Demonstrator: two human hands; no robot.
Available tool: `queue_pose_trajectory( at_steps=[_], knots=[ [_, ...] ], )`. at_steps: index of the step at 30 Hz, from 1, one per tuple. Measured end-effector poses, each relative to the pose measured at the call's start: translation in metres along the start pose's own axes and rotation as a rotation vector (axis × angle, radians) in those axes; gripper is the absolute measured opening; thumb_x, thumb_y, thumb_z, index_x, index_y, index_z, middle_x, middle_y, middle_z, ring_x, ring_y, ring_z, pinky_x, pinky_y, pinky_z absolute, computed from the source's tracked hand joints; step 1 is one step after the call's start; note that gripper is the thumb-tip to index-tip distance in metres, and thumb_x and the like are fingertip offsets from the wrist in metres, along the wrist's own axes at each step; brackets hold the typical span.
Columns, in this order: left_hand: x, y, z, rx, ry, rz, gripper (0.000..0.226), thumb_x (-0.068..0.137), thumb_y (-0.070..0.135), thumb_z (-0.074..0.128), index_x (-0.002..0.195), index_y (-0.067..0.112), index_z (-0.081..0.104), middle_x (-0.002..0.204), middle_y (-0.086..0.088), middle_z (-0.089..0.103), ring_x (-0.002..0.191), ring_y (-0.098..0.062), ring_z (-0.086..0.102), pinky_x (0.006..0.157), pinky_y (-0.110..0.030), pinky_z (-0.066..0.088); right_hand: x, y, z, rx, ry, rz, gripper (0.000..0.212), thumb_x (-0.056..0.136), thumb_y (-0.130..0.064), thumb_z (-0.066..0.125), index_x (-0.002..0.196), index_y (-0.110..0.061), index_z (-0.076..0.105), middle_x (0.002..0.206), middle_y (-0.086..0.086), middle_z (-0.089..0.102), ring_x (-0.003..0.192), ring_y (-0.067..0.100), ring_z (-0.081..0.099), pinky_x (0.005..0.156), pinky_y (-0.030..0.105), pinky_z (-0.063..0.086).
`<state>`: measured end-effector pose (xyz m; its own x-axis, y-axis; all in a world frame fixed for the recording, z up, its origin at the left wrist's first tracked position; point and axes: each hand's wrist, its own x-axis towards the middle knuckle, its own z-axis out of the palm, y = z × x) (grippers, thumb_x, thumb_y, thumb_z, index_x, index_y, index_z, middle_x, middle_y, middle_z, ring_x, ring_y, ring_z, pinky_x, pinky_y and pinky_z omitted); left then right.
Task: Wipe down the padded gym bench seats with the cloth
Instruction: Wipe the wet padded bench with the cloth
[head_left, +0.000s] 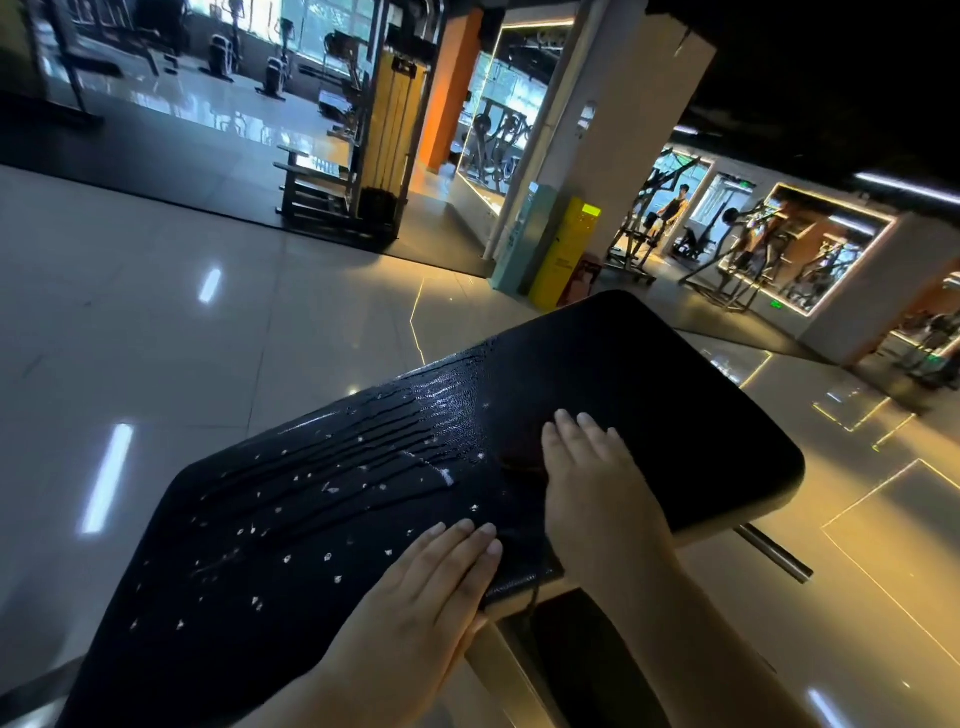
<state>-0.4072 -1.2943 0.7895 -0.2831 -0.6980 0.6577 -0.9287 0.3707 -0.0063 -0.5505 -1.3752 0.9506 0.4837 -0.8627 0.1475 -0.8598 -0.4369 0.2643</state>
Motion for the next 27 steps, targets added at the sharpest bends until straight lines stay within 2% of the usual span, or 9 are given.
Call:
queue_pose_trajectory(
  at_steps=[4, 8, 11, 14, 17, 20, 23, 25, 27],
  knots=[
    [0.000, -0.001, -0.002, 0.006, 0.000, -0.004, 0.052, 0.098, 0.036, 0.043, 0.143, 0.011, 0.049, 0.149, -0.008, 0.047, 0.141, -0.023, 0.036, 0.120, -0.041, 0.017, 0.011, -0.036, 0.009, 0.032, -0.062, -0.151, 0.066, 0.106, -0.026, 0.035, 0.160, -0.015, -0.002, 0.170, 0.005, -0.004, 0.156, 0.024, -0.007, 0.126, 0.043, -0.002],
    [-0.004, 0.001, -0.002, -0.063, 0.038, -0.029, 0.050, 0.096, 0.034, 0.046, 0.141, 0.012, 0.044, 0.143, -0.006, 0.047, 0.138, -0.022, 0.039, 0.124, -0.038, 0.014, -0.007, -0.037, 0.011, 0.061, -0.131, -0.260, 0.061, 0.107, -0.020, 0.035, 0.161, -0.020, 0.007, 0.170, -0.004, 0.003, 0.155, 0.016, -0.004, 0.121, 0.033, -0.010],
    [-0.001, 0.002, 0.000, -0.083, 0.047, -0.042, 0.049, 0.100, 0.035, 0.042, 0.141, 0.010, 0.043, 0.140, -0.008, 0.055, 0.136, -0.023, 0.041, 0.123, -0.039, 0.016, -0.015, -0.008, 0.003, 0.112, -0.091, -0.229, 0.058, 0.104, -0.015, 0.028, 0.160, -0.025, 0.019, 0.168, -0.011, 0.015, 0.154, 0.009, 0.005, 0.121, 0.031, -0.007],
    [-0.003, 0.003, 0.001, -0.077, 0.031, -0.068, 0.046, 0.108, 0.035, 0.028, 0.143, 0.009, 0.042, 0.141, -0.009, 0.055, 0.137, -0.024, 0.041, 0.123, -0.040, 0.016, -0.002, 0.010, -0.002, 0.010, -0.003, -0.063, 0.061, 0.099, -0.021, 0.012, 0.161, -0.019, 0.011, 0.169, -0.001, 0.010, 0.155, 0.017, 0.005, 0.124, 0.038, -0.003],
    [-0.005, 0.003, -0.002, -0.071, 0.000, -0.064, 0.048, 0.109, 0.036, 0.022, 0.143, 0.009, 0.042, 0.141, -0.009, 0.053, 0.137, -0.024, 0.041, 0.123, -0.040, 0.013, 0.012, -0.008, 0.000, 0.011, -0.037, 0.011, 0.064, 0.104, -0.024, 0.029, 0.160, -0.012, 0.001, 0.169, 0.010, 0.000, 0.156, 0.026, -0.002, 0.127, 0.046, 0.002],
    [-0.003, 0.001, -0.006, -0.033, -0.026, -0.047, 0.047, 0.108, 0.037, 0.021, 0.139, 0.011, 0.044, 0.140, -0.008, 0.049, 0.135, -0.023, 0.040, 0.124, -0.037, 0.009, 0.014, -0.035, 0.009, 0.001, -0.069, -0.134, 0.066, 0.106, -0.028, 0.031, 0.160, -0.011, -0.002, 0.169, 0.010, -0.004, 0.156, 0.028, -0.004, 0.126, 0.046, 0.000],
    [-0.003, -0.001, -0.005, -0.034, -0.029, -0.047, 0.044, 0.105, 0.037, 0.030, 0.138, 0.012, 0.044, 0.136, -0.008, 0.056, 0.133, -0.023, 0.041, 0.123, -0.037, 0.012, 0.002, -0.039, 0.012, 0.055, -0.085, -0.225, 0.066, 0.106, -0.028, 0.038, 0.161, -0.017, 0.005, 0.170, 0.001, 0.001, 0.156, 0.020, -0.003, 0.125, 0.039, -0.005],
    [-0.005, -0.001, -0.002, -0.071, -0.021, -0.051, 0.046, 0.108, 0.037, 0.024, 0.141, 0.012, 0.043, 0.137, -0.008, 0.056, 0.135, -0.023, 0.042, 0.122, -0.039, 0.015, -0.010, -0.025, 0.011, 0.079, -0.077, -0.260, 0.067, 0.103, -0.027, 0.045, 0.161, -0.019, 0.012, 0.170, -0.003, 0.006, 0.155, 0.015, 0.001, 0.121, 0.034, -0.008],
    [-0.004, 0.000, -0.003, -0.115, -0.021, -0.064, 0.048, 0.108, 0.037, 0.022, 0.143, 0.011, 0.042, 0.140, -0.008, 0.055, 0.136, -0.024, 0.042, 0.122, -0.039, 0.016, -0.018, -0.002, 0.006, 0.071, -0.022, -0.234, 0.060, 0.103, -0.019, 0.039, 0.160, -0.021, 0.020, 0.168, -0.005, 0.015, 0.155, 0.014, 0.009, 0.119, 0.034, -0.009]
  ],
)
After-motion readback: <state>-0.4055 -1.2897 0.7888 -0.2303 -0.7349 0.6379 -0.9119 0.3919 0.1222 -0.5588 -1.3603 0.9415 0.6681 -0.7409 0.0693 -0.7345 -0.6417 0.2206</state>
